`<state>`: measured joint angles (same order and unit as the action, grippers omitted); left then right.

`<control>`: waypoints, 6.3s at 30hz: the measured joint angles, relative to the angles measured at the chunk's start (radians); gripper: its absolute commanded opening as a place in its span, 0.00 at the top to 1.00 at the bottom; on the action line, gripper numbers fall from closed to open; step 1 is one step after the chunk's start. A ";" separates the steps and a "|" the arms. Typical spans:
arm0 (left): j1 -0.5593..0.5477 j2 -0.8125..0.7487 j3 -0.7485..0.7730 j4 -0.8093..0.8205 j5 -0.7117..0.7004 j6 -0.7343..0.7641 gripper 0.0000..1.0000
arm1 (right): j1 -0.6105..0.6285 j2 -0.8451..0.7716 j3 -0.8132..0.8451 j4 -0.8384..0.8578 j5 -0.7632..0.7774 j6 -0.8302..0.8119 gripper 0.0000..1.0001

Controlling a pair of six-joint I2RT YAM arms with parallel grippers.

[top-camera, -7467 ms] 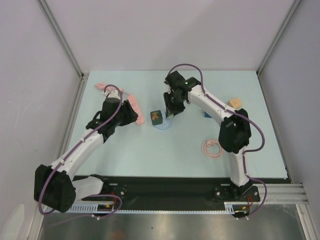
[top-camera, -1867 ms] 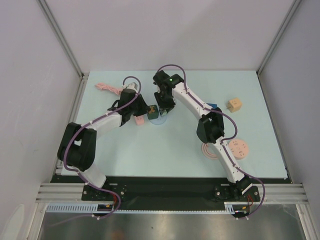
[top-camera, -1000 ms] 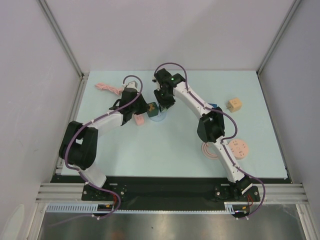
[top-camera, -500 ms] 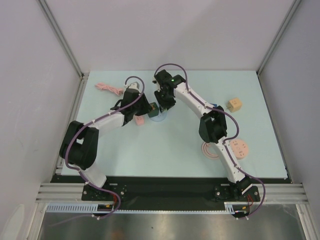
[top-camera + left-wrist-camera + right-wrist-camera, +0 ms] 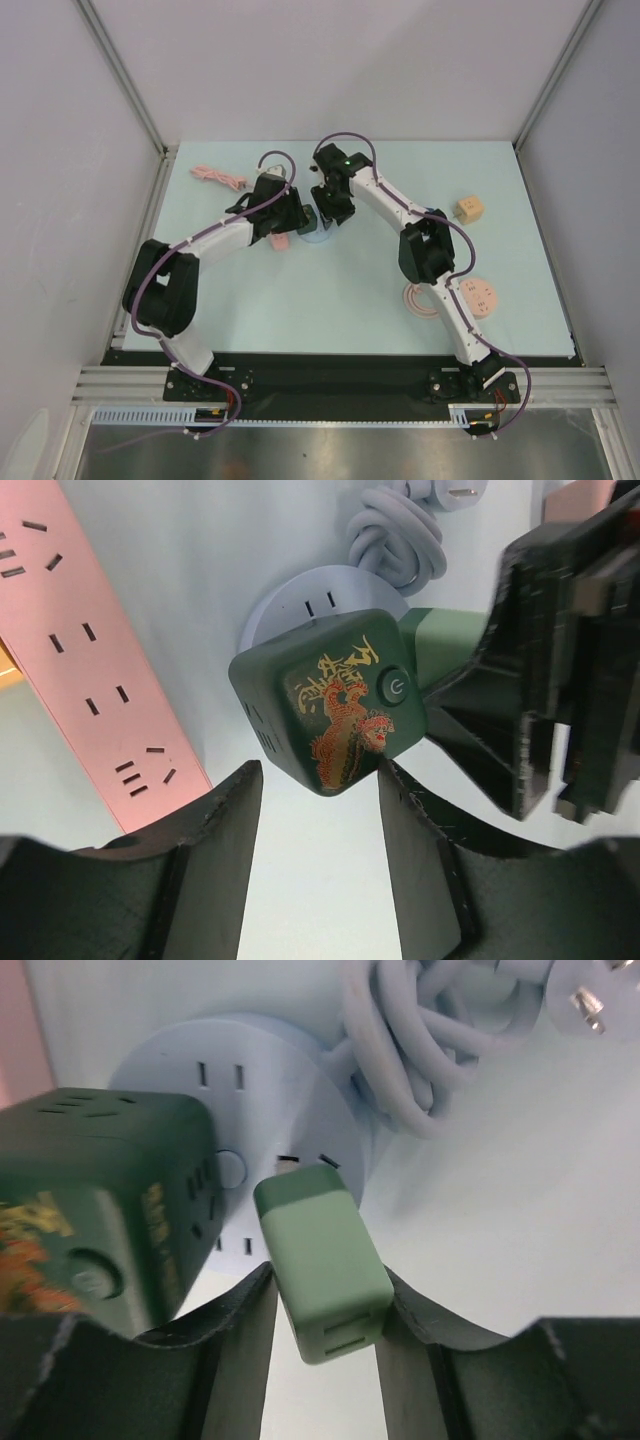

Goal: Insert the plug

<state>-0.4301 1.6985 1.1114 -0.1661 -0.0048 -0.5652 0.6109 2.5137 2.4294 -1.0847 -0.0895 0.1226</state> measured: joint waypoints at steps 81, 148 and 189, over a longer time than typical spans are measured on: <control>0.191 0.061 0.231 -0.136 0.073 -0.028 0.48 | 0.032 -0.085 -0.201 0.242 0.031 -0.063 1.00; 0.206 0.119 0.107 -0.082 0.189 -0.001 0.43 | 0.035 -0.066 -0.177 0.178 0.076 -0.095 0.39; 0.206 0.119 0.106 -0.081 0.193 0.009 0.42 | -0.019 -0.212 -0.229 0.268 -0.045 -0.043 0.48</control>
<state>-0.2241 1.8175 1.2175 -0.2470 0.1886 -0.5564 0.5919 2.3016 2.2002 -0.8169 -0.1341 0.0795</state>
